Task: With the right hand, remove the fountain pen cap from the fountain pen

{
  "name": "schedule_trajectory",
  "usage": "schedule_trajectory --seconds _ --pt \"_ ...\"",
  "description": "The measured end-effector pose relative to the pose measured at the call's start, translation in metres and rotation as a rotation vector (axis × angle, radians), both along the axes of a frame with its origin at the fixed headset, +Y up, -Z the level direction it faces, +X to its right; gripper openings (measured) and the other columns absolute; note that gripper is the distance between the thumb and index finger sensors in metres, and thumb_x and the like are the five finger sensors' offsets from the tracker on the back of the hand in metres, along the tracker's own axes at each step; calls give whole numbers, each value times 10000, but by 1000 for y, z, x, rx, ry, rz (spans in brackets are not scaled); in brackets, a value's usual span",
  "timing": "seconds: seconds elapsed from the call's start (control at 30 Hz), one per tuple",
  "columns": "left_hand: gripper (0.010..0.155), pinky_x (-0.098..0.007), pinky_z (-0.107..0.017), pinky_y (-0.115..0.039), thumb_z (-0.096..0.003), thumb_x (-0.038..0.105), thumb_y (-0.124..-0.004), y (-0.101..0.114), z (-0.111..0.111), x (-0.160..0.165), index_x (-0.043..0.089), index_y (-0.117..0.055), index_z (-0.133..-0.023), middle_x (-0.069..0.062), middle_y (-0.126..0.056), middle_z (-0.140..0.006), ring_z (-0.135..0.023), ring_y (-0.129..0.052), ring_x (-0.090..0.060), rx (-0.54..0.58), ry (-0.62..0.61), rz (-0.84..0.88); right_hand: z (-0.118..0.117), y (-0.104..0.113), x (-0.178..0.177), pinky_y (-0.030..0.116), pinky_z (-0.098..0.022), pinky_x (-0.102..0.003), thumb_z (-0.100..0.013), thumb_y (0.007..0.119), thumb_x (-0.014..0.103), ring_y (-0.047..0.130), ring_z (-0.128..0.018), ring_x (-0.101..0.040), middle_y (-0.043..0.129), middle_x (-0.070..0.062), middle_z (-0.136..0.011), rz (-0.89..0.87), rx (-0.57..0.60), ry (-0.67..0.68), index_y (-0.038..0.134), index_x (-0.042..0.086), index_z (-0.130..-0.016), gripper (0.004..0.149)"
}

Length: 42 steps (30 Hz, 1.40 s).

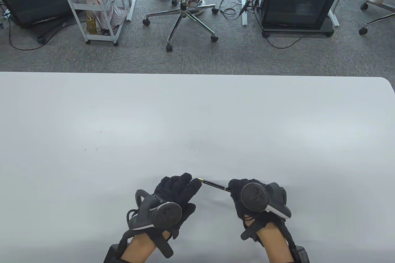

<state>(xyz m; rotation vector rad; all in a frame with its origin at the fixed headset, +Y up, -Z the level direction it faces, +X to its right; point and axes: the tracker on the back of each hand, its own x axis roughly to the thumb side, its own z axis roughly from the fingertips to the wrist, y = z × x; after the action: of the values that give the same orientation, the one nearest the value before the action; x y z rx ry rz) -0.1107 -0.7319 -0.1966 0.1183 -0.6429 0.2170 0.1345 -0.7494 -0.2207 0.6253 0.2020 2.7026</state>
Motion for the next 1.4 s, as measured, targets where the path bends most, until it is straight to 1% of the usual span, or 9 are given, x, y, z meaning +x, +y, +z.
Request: schedule_trajectory --seconds 0.17,0.3,0.5,0.7,0.87,1.0,1.27,1.37,1.4 --pt "693 -667 -627 -601 -357 571 -590 -7 5 13 387 -381 -991 -157 -595 -1078 -936 -764 -443 -17 -13 -151 14 9 -30 604 -659 -597 -519 625 338 842 -726 -360 809 -149 -820 -62 2 142 613 137 -942 469" --pt "683 -649 -595 -667 -355 560 -600 -8 6 16 345 -440 -983 -137 -708 -1021 -853 -881 -396 -2 -9 -178 22 13 -42 607 -658 -596 -518 624 338 845 -718 -356 811 -150 -811 -90 4 182 615 126 -939 471" --pt "517 -555 -441 -824 -352 483 -640 -5 7 19 268 -771 -804 -30 -1004 -656 -448 -1078 -243 42 3 -153 24 11 -44 607 -655 -597 -519 623 336 846 -711 -357 813 -151 -806 -166 -33 202 616 125 -937 468" --pt "490 -507 -327 -858 -339 527 -625 0 6 15 272 -850 -692 22 -1006 -402 -179 -1009 -135 45 10 -78 26 13 -45 635 -626 -569 -528 699 432 848 -629 -327 828 -133 -735 -194 27 218 626 149 -938 503" --pt "484 -465 -234 -879 -332 571 -625 4 2 11 281 -900 -606 68 -992 -257 -37 -951 -80 15 24 -31 28 17 -47 675 -588 -534 -522 687 438 859 -543 -295 857 -103 -654 -174 113 222 673 196 -922 468" --pt "482 -437 -184 -888 -328 595 -629 6 1 8 287 -921 -557 98 -973 -180 30 -913 -49 -10 23 -8 30 23 -47 707 -567 -520 -500 720 428 883 -497 -286 899 -95 -591 -175 207 235 738 186 -869 442" --pt "475 -384 -135 -911 -320 672 -633 8 -5 1 328 -931 -456 175 -927 -63 96 -879 4 -77 57 -20 33 25 -48 713 -574 -518 -485 740 422 895 -500 -283 913 -94 -580 -170 287 231 763 192 -850 433" --pt "481 -435 -198 -889 -318 638 -638 6 -3 2 300 -922 -510 121 -954 -120 38 -906 -43 -26 67 -29 33 24 -49 694 -597 -530 -496 747 425 893 -554 -301 910 -99 -637 -133 315 224 750 204 -872 436" --pt "485 -456 -243 -873 -328 611 -626 5 -3 4 289 -896 -571 94 -960 -203 -18 -924 -63 -39 56 -46 33 23 -49 683 -611 -537 -497 749 425 890 -587 -311 906 -100 -671 -112 324 219 746 213 -880 437"
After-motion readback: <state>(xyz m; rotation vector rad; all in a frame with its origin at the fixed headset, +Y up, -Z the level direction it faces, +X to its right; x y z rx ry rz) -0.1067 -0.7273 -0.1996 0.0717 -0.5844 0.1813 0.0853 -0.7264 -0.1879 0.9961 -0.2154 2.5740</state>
